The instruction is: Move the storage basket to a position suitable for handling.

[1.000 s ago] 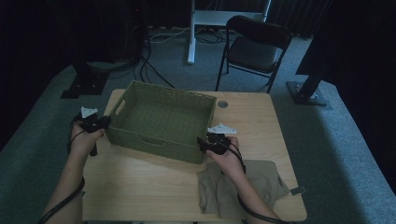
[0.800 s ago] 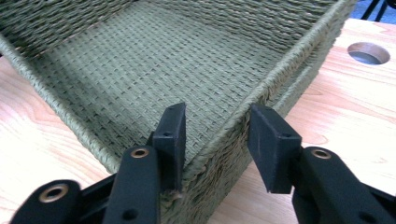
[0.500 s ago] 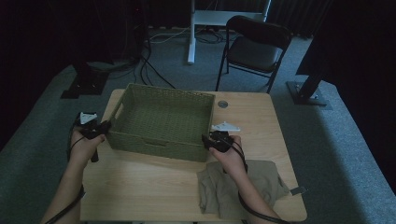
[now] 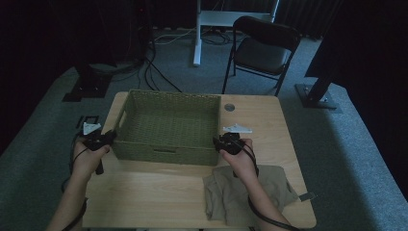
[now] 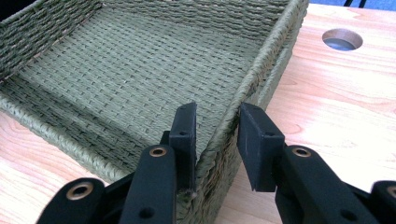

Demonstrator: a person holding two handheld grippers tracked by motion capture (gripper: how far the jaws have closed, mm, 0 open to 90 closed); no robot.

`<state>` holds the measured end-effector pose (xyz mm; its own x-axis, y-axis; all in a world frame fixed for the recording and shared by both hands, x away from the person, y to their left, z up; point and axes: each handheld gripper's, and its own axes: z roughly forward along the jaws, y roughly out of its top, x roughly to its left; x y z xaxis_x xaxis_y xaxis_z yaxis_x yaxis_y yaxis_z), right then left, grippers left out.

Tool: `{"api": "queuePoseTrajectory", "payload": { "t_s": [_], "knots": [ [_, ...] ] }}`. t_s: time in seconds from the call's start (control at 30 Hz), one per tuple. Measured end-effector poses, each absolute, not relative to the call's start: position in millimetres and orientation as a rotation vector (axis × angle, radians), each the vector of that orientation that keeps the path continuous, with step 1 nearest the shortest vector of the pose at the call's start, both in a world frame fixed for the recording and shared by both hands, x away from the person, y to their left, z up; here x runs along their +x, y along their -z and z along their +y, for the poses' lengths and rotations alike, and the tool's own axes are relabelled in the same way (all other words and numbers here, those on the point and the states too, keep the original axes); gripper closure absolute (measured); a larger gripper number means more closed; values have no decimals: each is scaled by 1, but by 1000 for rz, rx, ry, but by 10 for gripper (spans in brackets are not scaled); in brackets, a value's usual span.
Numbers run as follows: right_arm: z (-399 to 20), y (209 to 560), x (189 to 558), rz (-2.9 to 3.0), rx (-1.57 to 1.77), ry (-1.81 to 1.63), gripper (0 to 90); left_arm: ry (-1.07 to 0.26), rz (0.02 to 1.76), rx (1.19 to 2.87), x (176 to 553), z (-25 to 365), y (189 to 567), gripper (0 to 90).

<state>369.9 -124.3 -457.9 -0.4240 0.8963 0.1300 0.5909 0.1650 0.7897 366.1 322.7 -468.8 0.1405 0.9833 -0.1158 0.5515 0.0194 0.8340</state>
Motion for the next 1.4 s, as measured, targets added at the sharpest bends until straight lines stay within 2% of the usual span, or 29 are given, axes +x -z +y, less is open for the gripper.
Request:
{"api": "queuePoseTrajectory", "payload": {
  "t_s": [0.73,1.4],
  "knots": [
    [-155,457,366,2066,1467,-1133,704,-629,1496,1658,360,296,467,824],
    [-199,456,362,2025,1523,-1119,730,-608,1446,1697,358,253,468,802]
  ]
}}
